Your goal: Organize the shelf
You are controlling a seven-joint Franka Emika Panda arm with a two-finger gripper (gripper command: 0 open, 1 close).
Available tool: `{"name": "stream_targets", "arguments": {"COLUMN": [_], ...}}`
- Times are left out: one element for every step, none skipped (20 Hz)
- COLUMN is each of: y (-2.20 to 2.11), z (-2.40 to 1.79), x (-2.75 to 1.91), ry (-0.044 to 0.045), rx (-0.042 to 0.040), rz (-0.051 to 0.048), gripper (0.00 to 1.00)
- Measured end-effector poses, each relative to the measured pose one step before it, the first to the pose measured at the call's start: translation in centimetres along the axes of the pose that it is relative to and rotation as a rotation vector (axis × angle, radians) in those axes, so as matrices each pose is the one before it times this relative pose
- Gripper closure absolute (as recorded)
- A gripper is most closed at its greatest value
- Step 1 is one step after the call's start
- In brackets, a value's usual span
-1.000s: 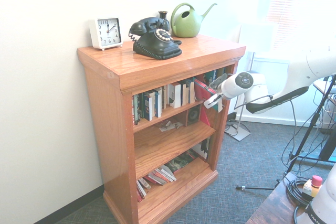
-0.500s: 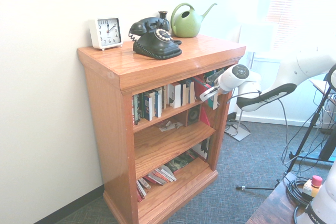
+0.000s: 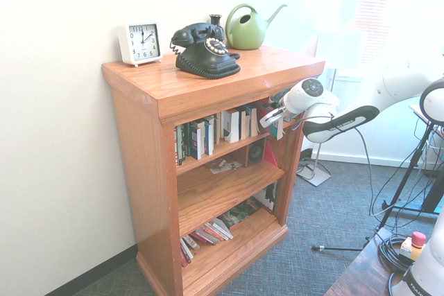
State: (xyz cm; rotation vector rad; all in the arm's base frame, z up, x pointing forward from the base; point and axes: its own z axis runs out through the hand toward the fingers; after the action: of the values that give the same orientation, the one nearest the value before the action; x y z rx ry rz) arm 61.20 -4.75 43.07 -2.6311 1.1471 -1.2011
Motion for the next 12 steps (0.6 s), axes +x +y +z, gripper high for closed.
{"name": "stream_targets", "arguments": {"y": [-0.072,0.004,-0.034,-0.021,-0.001,-0.002,-0.012,-0.004,0.001,-0.013,-0.018,-0.022], "z": [0.026,0.013,-0.009,0.010,-0.011,-0.008,-0.008,-0.003,-0.015,-0.011,-0.005,-0.012], "x": [0.021,0.010,0.009,0.007,0.031,0.012,0.028,0.010,0.000,-0.012,-0.012,-0.026], "ry": [-0.01037,-0.01035,-0.00876,-0.00928,-0.00931,-0.00735,-0.00516,-0.00359,-0.00183,-0.00117,-0.00136,-0.00147], "rx": [0.00418,0.00264,0.00324,0.00303,0.00336,0.00278,0.00233,0.00152,0.00082,0.00060,0.00071,0.00076], "rz": [0.00183,-0.00020,0.00189,0.00343,0.00260,0.00239,0.00079,-0.00079,-0.00110,0.00005,0.00086,0.00218], "gripper": [1.00,1.00,1.00,1.00,1.00,1.00,1.00,1.00,1.00,1.00,1.00,1.00]}}
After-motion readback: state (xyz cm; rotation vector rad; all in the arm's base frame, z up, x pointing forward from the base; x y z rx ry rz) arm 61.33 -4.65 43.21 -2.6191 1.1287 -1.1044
